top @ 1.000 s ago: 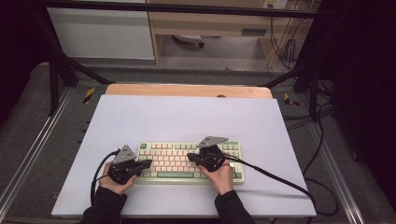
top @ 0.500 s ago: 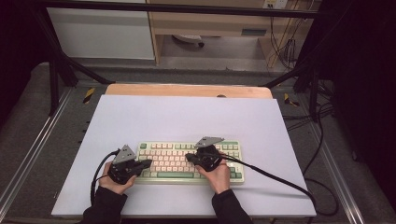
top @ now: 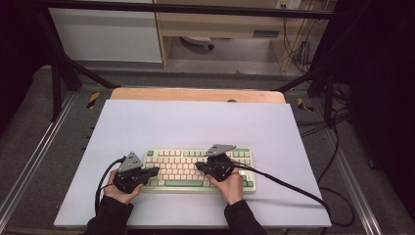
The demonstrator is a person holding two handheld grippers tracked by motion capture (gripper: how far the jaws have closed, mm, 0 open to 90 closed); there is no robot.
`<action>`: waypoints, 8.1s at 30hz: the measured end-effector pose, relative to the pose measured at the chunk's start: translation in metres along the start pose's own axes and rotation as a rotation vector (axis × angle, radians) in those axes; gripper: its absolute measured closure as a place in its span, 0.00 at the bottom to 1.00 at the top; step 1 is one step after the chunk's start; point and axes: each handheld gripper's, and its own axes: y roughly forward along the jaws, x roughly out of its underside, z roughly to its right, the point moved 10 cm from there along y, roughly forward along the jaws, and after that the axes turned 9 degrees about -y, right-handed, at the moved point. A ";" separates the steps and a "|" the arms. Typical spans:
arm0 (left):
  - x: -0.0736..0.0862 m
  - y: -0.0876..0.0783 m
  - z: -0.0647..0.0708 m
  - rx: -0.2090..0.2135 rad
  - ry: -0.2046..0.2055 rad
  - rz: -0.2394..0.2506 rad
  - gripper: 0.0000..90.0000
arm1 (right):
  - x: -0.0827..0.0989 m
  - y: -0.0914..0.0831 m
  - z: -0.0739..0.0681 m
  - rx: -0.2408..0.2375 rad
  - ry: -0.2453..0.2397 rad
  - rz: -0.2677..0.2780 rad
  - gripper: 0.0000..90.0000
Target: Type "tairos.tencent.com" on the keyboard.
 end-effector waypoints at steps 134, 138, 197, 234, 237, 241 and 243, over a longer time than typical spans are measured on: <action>-0.005 0.005 0.006 0.002 0.025 0.004 1.00 | 0.009 -0.008 0.016 0.028 0.081 -0.020 1.00; -0.005 0.005 0.005 0.001 0.021 0.002 1.00 | 0.010 -0.006 0.016 0.025 0.080 -0.022 1.00; -0.004 0.010 0.008 0.005 0.038 -0.016 1.00 | 0.027 -0.043 -0.005 -0.024 0.025 -0.013 1.00; -0.002 0.024 0.002 -0.025 0.039 -0.036 1.00 | 0.030 -0.038 -0.009 -0.036 0.026 -0.021 1.00; -0.001 0.024 0.002 -0.025 0.040 -0.036 1.00 | 0.029 -0.038 -0.009 -0.034 0.025 -0.020 1.00; 0.000 0.027 0.001 -0.026 0.042 -0.046 1.00 | 0.029 -0.038 -0.009 -0.034 0.025 -0.020 1.00; 0.000 0.027 0.001 -0.026 0.042 -0.048 1.00 | 0.029 -0.038 -0.008 -0.033 0.022 -0.019 1.00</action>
